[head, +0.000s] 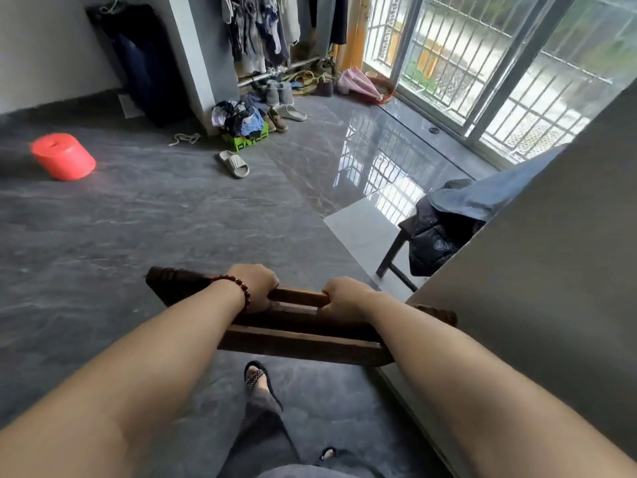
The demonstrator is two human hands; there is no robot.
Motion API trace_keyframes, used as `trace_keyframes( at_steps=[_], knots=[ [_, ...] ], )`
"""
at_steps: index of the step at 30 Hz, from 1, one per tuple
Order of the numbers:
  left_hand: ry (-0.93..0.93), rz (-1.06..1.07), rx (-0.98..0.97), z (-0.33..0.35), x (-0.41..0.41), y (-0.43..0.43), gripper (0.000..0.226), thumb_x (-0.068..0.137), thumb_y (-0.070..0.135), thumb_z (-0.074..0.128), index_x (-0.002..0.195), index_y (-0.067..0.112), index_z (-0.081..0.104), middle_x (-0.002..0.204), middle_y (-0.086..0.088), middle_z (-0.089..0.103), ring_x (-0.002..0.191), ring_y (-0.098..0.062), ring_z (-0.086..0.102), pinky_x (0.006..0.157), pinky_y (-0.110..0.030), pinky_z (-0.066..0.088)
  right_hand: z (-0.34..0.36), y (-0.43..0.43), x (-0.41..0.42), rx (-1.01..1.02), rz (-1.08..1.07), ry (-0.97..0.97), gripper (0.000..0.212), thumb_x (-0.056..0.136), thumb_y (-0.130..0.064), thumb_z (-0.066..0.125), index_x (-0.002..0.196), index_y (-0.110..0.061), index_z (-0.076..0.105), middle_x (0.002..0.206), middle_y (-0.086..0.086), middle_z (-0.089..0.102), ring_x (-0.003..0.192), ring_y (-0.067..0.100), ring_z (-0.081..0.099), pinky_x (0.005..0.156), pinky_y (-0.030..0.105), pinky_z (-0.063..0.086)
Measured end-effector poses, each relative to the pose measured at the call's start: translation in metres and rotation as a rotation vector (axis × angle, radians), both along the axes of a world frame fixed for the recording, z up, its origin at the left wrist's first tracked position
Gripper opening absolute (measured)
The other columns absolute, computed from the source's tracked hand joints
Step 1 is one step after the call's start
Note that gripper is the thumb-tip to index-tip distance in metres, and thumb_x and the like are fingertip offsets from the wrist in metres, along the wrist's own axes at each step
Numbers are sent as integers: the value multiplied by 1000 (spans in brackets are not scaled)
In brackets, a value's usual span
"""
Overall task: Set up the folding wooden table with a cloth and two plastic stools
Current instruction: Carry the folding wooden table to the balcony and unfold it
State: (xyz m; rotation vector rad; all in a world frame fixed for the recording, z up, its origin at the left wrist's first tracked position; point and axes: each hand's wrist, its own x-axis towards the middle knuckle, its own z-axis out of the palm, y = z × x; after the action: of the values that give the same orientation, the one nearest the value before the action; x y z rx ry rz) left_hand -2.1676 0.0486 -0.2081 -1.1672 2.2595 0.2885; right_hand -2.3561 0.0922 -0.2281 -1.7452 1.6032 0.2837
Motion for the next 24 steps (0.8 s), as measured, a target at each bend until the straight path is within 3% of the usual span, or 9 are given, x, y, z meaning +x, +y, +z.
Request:
trace_keyframes(
  at_steps=[10, 12, 15, 24],
  knots=[
    [28, -27, 47, 2, 27, -151, 30, 91, 42, 50, 106, 20, 63, 114, -2, 64, 107, -23, 60, 82, -34, 48, 7, -137, 32, 50, -59, -27, 18, 86, -34, 59, 95, -18, 64, 90, 1, 61, 84, 21, 56, 74, 30, 41],
    [17, -46, 47, 1, 28, -170, 30, 91, 42, 50, 106, 20, 63, 114, -2, 64, 107, -23, 60, 81, -34, 48, 6, -154, 33, 52, -76, -34, 21, 85, -36, 59, 89, -17, 64, 91, 4, 65, 86, 23, 59, 74, 31, 44],
    [2, -78, 20, -1, 26, -199, 35, 91, 48, 49, 107, 20, 62, 116, -3, 63, 110, -24, 59, 82, -33, 46, 7, -180, 32, 54, -102, -39, 30, 85, -41, 58, 95, -14, 68, 96, 7, 67, 89, 25, 62, 79, 34, 48],
    [-24, -143, 47, -4, -7, -320, 28, 90, 41, 51, 107, 23, 63, 114, -1, 64, 107, -22, 60, 83, -33, 48, -11, -291, 3, 51, -134, -50, 17, 85, -34, 61, 96, -22, 60, 94, 1, 58, 90, 23, 56, 78, 29, 40]
  ],
)
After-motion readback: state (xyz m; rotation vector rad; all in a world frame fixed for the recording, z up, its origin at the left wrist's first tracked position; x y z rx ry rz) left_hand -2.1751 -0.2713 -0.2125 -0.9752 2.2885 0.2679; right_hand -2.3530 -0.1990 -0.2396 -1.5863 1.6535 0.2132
